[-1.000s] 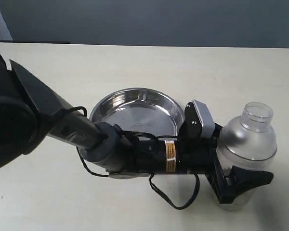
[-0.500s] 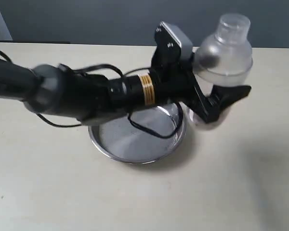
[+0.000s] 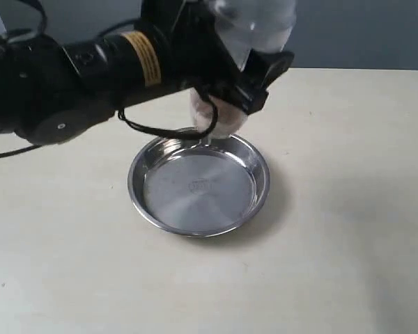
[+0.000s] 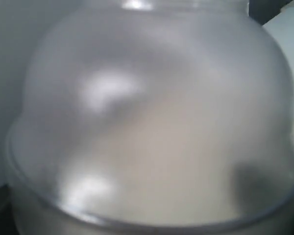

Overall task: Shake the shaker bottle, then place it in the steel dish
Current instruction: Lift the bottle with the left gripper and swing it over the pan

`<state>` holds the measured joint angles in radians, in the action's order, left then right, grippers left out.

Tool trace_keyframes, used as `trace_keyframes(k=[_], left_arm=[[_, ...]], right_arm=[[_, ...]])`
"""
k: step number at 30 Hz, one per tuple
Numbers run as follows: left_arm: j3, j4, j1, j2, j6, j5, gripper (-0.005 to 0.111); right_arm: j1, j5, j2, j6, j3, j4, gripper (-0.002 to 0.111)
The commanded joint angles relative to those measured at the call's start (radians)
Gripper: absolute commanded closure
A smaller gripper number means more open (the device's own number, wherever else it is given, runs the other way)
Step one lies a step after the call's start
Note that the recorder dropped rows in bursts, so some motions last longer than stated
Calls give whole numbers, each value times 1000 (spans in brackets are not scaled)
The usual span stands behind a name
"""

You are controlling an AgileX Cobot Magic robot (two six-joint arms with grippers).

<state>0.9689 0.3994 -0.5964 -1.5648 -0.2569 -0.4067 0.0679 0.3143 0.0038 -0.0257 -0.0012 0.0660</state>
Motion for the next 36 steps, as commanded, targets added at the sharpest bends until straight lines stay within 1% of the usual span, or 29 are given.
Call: trace_keyframes(k=[1,3,5,6,7,9,10,11,12,13,14,15,17,18,20,21,22,24,26,27,28,29,30,31,32,33,34,35,36], left_arm=[[-2,-11,-25,123,-18,-88,106],[-47,-75,-15,128,-5,21,106],[-121,-224,23,22,-37,50,106],[-138,-250,28,4,-81,4,106],[-146,-218,30,10,-121,-80,106],[-127,-77,15,74,-127,-250,106],[-98,-35,10,118,-98,-278,106],[-72,-31,10,149,-37,-217,106],[-66,-94,10,155,16,-136,106],[-86,-191,10,127,43,-36,106],[-123,-251,15,70,58,22,106],[-156,-273,18,10,45,32,106],[-191,-231,2,-26,-21,-84,106],[-184,-165,-7,8,-19,-172,106],[-136,-102,-26,106,-13,-238,106],[-109,-96,-33,151,18,-189,106],[-121,-173,-35,158,83,-42,106],[-193,-259,-17,62,94,54,106],[-242,-290,-12,12,83,3,106],[-226,-236,-29,79,81,-112,106],[-207,-220,-36,125,81,-149,106],[-158,-203,-44,222,96,-132,106],[-179,-234,-39,221,117,-46,106],[-219,-276,-23,180,127,17,106],[-266,-361,-8,101,116,22,106],[-274,-372,-6,96,79,-20,106],[-260,-281,-21,147,48,-174,106],[-234,-231,-25,199,56,-256,106],[-200,-222,-23,241,78,-193,106]], right_arm=[[4,-8,-4,0,1,-1,109],[4,-8,-4,0,1,-1,109],[4,-8,-4,0,1,-1,109],[4,-8,-4,0,1,-1,109],[4,-8,-4,0,1,-1,109],[4,-8,-4,0,1,-1,109],[4,-8,-4,0,1,-1,109],[4,-8,-4,0,1,-1,109],[4,-8,-4,0,1,-1,109],[4,-8,-4,0,1,-1,109],[4,-8,-4,0,1,-1,109],[4,-8,-4,0,1,-1,109],[4,-8,-4,0,1,-1,109],[4,-8,-4,0,1,-1,109],[4,-8,-4,0,1,-1,109],[4,-8,-4,0,1,-1,109],[4,-8,-4,0,1,-1,109],[4,-8,-4,0,1,-1,109],[4,-8,-4,0,1,-1,109],[4,-8,-4,0,1,-1,109],[4,-8,-4,0,1,-1,109],[4,-8,-4,0,1,-1,109],[4,-8,-4,0,1,-1,109],[4,-8,-4,0,1,-1,109],[4,-8,-4,0,1,-1,109],[4,-8,-4,0,1,-1,109],[4,-8,-4,0,1,-1,109],[4,-8,-4,0,1,-1,109],[4,-8,-4,0,1,-1,109]])
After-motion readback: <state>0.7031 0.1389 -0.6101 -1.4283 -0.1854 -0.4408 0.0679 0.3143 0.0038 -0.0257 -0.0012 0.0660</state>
